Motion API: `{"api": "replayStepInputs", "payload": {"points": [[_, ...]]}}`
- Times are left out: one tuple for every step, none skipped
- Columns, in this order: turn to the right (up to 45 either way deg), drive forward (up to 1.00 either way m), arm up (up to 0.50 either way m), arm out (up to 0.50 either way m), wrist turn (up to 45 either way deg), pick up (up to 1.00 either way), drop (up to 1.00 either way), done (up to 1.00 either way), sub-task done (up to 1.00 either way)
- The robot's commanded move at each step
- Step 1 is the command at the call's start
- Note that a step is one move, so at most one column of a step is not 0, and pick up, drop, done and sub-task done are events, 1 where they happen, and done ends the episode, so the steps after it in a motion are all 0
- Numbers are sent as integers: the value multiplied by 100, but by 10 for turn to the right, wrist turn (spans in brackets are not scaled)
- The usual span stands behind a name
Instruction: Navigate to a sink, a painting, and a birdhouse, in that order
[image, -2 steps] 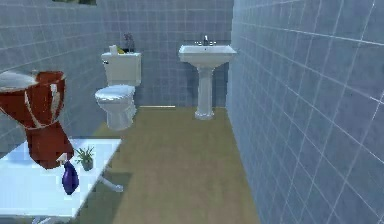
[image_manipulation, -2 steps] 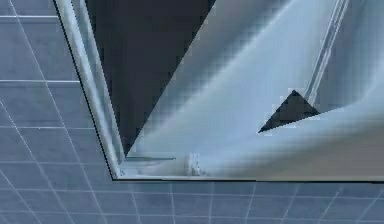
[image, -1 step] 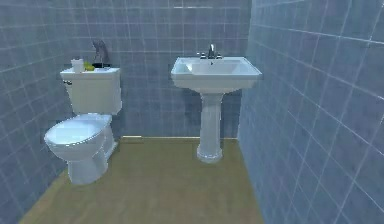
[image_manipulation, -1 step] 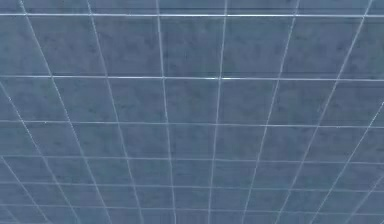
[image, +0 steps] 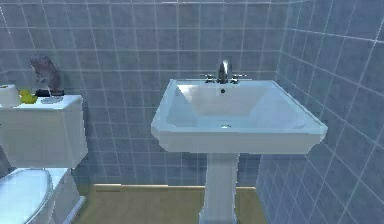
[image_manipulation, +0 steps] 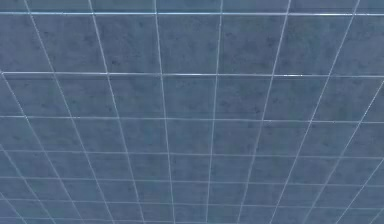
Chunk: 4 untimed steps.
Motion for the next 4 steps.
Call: {"api": "replayStepInputs", "payload": {"points": [[90, 0, 0, 0, 0, 0, 0, 0, 0], [0, 0, 0, 0, 0, 0, 0, 0, 100], [450, 0, 0, 0, 0, 0, 0, 0, 0], [450, 0, 0, 0, 0, 0, 0, 0, 0]]}}
